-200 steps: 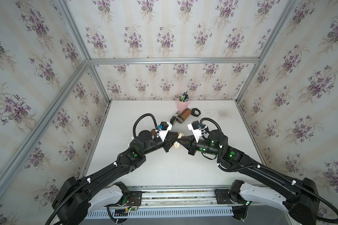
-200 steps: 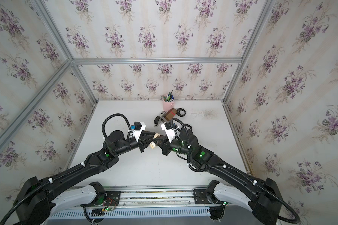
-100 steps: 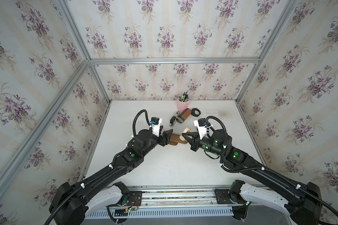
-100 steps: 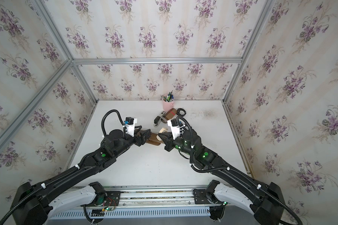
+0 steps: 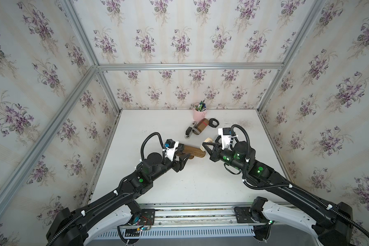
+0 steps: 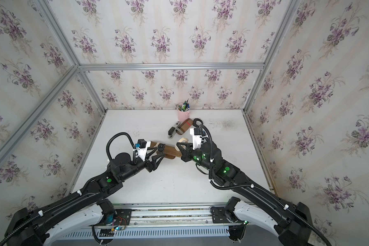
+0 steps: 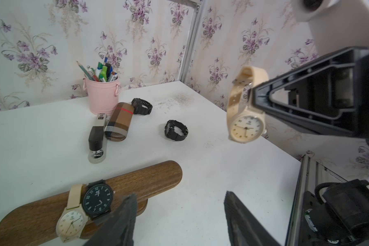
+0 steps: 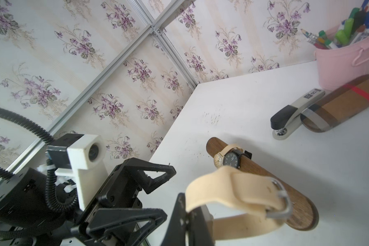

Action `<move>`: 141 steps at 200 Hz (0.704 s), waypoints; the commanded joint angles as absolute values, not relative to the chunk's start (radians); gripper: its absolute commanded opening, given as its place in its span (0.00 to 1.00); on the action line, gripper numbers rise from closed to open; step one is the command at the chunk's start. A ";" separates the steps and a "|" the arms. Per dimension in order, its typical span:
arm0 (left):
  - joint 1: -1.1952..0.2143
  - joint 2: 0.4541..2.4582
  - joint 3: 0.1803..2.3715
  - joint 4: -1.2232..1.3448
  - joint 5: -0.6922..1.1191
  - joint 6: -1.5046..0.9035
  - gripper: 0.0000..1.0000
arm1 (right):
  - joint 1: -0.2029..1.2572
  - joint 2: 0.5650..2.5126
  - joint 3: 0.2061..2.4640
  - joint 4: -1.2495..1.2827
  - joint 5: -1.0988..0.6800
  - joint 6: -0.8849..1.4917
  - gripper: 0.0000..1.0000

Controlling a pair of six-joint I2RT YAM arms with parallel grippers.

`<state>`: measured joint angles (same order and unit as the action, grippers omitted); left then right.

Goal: Place watch on stand
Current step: Pick up the watch at the center of the board.

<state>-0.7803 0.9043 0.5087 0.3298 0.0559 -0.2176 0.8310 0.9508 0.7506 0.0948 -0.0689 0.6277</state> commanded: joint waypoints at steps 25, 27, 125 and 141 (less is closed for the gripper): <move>-0.854 0.941 0.506 0.514 0.118 -0.144 0.65 | 0.871 0.970 0.748 0.163 -0.070 0.755 0.00; -0.857 0.944 0.507 0.517 0.120 -0.141 0.65 | 0.874 0.972 0.747 0.166 -0.070 0.759 0.00; -0.899 1.015 0.603 0.395 0.093 -0.065 0.62 | 0.910 0.997 0.802 0.120 -0.114 0.793 0.00; -0.900 1.015 0.608 0.388 0.085 -0.060 0.62 | 0.910 1.003 0.805 0.126 -0.133 0.796 0.00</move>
<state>-0.8989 1.0149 0.5957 0.3916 0.1005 -0.0875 0.9092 0.9939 0.7948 0.1234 -0.0963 0.7818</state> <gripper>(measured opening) 0.624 0.049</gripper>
